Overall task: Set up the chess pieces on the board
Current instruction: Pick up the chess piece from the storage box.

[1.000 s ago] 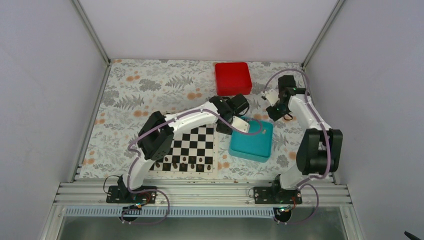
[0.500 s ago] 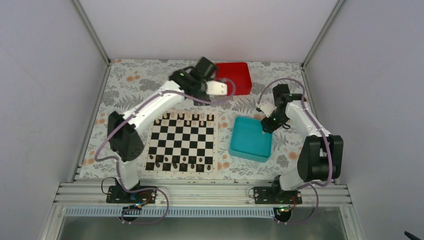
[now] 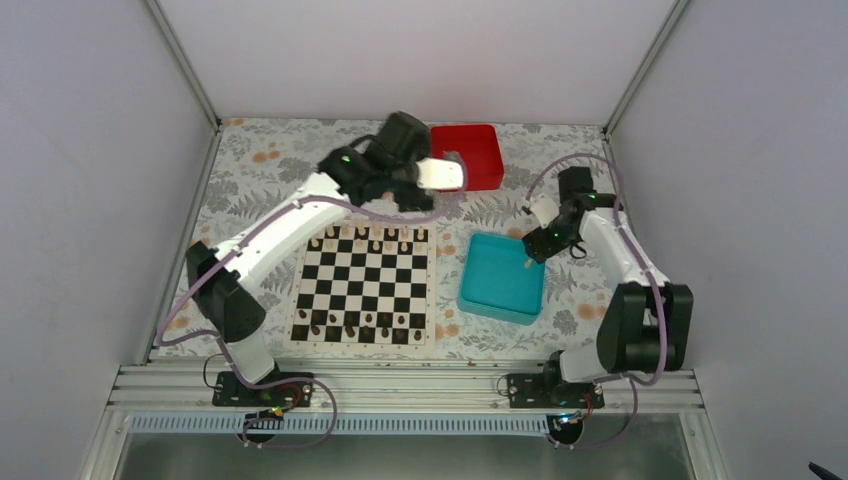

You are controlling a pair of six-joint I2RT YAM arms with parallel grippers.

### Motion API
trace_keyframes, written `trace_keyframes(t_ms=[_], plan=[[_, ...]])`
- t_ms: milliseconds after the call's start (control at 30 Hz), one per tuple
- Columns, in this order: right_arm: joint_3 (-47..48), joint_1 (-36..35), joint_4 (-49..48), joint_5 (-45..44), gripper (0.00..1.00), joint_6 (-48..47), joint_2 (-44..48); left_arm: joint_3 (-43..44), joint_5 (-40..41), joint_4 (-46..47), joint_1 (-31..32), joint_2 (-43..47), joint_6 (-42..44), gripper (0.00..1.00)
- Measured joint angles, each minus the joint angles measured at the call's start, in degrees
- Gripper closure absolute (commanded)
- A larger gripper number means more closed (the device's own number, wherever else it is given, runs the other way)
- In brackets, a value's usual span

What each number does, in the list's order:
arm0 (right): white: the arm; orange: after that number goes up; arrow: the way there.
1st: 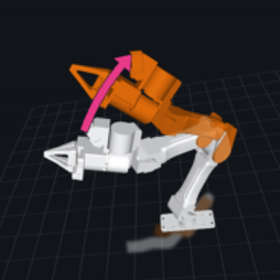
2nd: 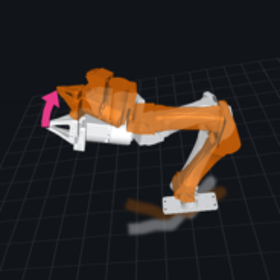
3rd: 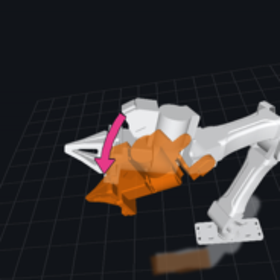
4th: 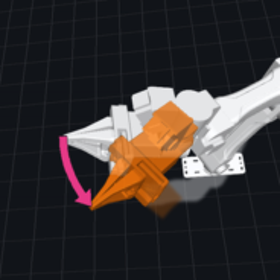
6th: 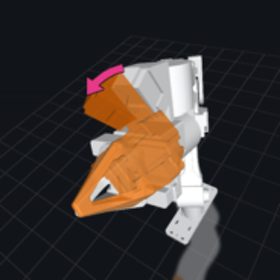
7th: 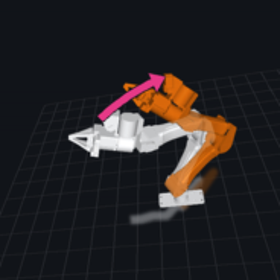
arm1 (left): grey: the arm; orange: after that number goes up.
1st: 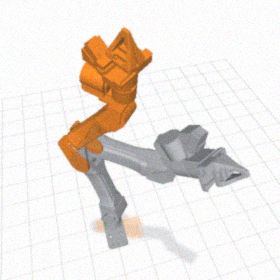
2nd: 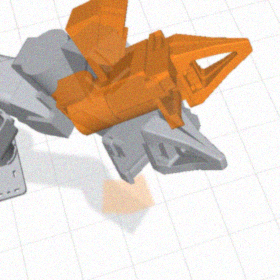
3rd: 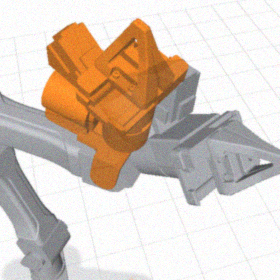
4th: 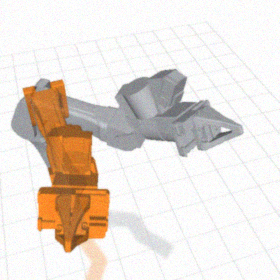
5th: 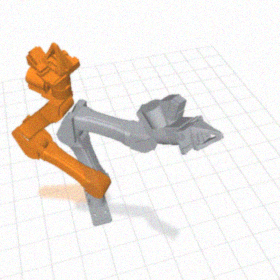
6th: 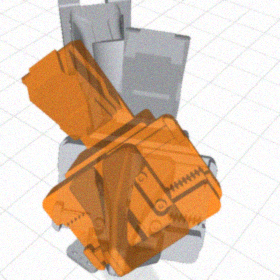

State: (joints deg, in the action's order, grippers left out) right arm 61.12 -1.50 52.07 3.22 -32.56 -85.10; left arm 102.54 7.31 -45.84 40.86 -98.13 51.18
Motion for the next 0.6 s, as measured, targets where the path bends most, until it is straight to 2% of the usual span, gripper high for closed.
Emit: trace_keyframes(t_ms=[33,67,200,300,500,600], plan=[[0.0,0.7,-0.3,0.5,0.01,0.2,1.4,0.6,-1.3,0.2,2.2,-0.6,-0.3,0.0],[0.0,1.6,-0.9,1.0,0.0,0.2,3.0,1.4,-3.3,0.6,4.8,-1.5,-0.9,0.0],[-0.1,5.5,-3.8,1.7,0.0,0.2,7.1,2.9,-10.7,3.7,11.4,-5.2,-3.0,0.0],[-0.2,9.7,-6.3,1.1,0.0,0.8,6.2,4.9,-14.6,5.8,13.8,-9.6,-4.7,0.02],[-0.2,19.7,-10.5,1.4,0.0,1.4,4.4,20.0,-21.5,4.8,15.8,-25.5,-7.0,0.08],[-0.2,21.2,-10.9,2.4,0.0,1.3,4.0,29.7,-24.6,1.8,16.2,-33.9,-7.2,0.15]])
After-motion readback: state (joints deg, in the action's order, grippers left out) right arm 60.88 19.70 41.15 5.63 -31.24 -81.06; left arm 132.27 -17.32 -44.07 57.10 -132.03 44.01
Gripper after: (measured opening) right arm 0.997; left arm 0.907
